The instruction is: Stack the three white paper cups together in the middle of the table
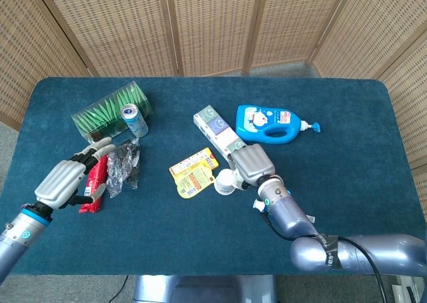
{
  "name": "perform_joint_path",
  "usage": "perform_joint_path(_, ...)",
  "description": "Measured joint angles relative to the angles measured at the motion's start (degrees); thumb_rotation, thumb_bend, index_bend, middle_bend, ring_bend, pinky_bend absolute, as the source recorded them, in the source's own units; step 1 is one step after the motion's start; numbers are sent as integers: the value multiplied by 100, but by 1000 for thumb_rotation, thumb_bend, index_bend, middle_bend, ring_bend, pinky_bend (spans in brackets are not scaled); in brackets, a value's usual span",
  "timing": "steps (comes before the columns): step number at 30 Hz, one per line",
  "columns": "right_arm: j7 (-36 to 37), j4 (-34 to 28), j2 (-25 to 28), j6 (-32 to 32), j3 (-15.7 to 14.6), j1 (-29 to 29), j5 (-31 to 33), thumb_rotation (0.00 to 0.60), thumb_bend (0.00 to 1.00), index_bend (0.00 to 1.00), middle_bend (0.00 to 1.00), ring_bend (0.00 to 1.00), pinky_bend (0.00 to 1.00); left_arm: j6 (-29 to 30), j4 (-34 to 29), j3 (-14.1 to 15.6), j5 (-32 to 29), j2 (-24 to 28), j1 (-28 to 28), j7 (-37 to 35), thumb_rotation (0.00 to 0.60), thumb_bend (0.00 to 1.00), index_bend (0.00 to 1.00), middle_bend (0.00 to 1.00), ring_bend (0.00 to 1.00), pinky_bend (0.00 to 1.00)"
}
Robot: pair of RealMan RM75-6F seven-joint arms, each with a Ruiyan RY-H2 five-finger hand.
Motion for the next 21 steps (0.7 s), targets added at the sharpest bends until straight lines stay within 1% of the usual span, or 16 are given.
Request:
perform_joint_path(9,-176,69,-179,122,18,396,478,600,265,468,431,320,704,39,146,18,74,5,39,-199,600,505,0,0,0,196)
perform_joint_path(21,-300,282,-410,180,40,769,910,600,267,466,430,320,704,117,294,46,192,22,90,-429,600,505,0,0,0,196)
